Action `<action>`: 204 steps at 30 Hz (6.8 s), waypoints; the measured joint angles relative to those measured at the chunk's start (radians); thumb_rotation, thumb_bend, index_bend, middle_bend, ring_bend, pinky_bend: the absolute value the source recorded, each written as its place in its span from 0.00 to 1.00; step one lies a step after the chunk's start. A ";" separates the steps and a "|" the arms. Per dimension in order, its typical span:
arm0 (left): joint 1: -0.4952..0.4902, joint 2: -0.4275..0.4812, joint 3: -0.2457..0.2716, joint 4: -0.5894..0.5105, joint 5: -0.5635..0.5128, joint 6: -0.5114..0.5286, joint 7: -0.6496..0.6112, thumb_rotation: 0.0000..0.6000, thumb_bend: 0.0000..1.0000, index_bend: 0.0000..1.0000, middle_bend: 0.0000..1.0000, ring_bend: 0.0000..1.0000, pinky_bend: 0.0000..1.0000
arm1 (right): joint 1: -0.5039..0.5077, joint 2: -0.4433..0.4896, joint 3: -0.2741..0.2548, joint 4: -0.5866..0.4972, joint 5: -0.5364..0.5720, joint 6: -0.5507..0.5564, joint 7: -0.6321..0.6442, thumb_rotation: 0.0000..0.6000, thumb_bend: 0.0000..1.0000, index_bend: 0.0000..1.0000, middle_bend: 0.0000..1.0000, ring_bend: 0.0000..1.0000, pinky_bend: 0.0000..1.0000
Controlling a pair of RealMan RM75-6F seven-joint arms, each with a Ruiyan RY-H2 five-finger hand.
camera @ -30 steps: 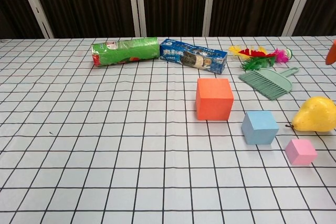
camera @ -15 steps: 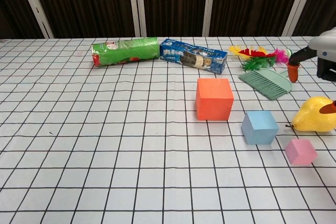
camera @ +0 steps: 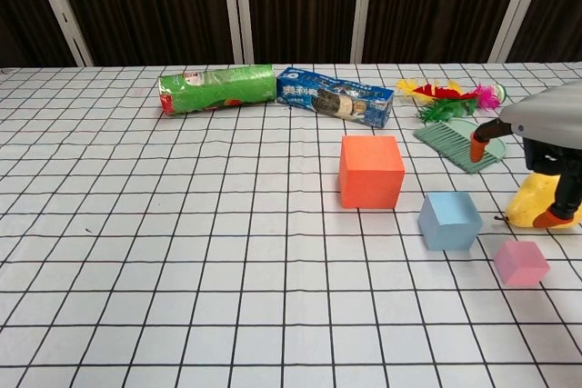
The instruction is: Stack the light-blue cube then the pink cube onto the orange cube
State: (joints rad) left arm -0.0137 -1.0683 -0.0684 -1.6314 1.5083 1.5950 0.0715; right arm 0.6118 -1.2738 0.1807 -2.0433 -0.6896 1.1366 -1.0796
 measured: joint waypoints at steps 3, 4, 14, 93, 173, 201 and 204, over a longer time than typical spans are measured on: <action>-0.004 0.000 -0.002 0.001 -0.009 -0.011 0.000 1.00 0.24 0.13 0.06 0.02 0.18 | 0.021 -0.026 0.011 -0.010 0.057 0.033 0.008 1.00 0.01 0.27 0.96 0.88 0.67; -0.006 0.001 -0.003 0.001 -0.013 -0.016 -0.001 1.00 0.24 0.13 0.06 0.02 0.18 | 0.024 -0.033 0.014 -0.010 0.067 0.042 0.017 1.00 0.01 0.27 0.96 0.88 0.67; -0.035 0.001 -0.019 0.011 -0.058 -0.077 -0.008 1.00 0.24 0.13 0.06 0.02 0.18 | 0.030 -0.084 0.049 -0.036 0.155 0.146 0.133 1.00 0.01 0.27 0.96 0.88 0.67; -0.037 -0.002 -0.014 0.002 -0.048 -0.044 0.023 1.00 0.24 0.13 0.06 0.02 0.18 | 0.084 -0.391 0.011 0.238 0.120 0.263 0.172 1.00 0.25 0.53 0.96 0.90 0.67; -0.013 0.008 -0.020 -0.005 -0.084 -0.023 0.028 1.00 0.24 0.13 0.06 0.02 0.18 | 0.471 -0.309 0.341 0.198 0.530 0.203 -0.117 1.00 0.49 0.60 0.97 0.90 0.67; -0.009 0.005 -0.023 -0.008 -0.091 -0.019 0.045 1.00 0.24 0.13 0.06 0.02 0.18 | 0.487 -0.212 0.268 0.233 0.548 0.077 0.026 1.00 0.49 0.60 0.97 0.90 0.67; -0.010 0.003 -0.024 -0.010 -0.093 -0.022 0.053 1.00 0.24 0.13 0.06 0.02 0.18 | 0.489 -0.202 0.256 0.233 0.548 0.071 0.036 1.00 0.49 0.60 0.97 0.90 0.67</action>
State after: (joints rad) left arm -0.0240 -1.0658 -0.0920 -1.6410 1.4155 1.5730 0.1243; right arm 1.1008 -1.4755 0.4368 -1.8107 -0.1416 1.2073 -1.0436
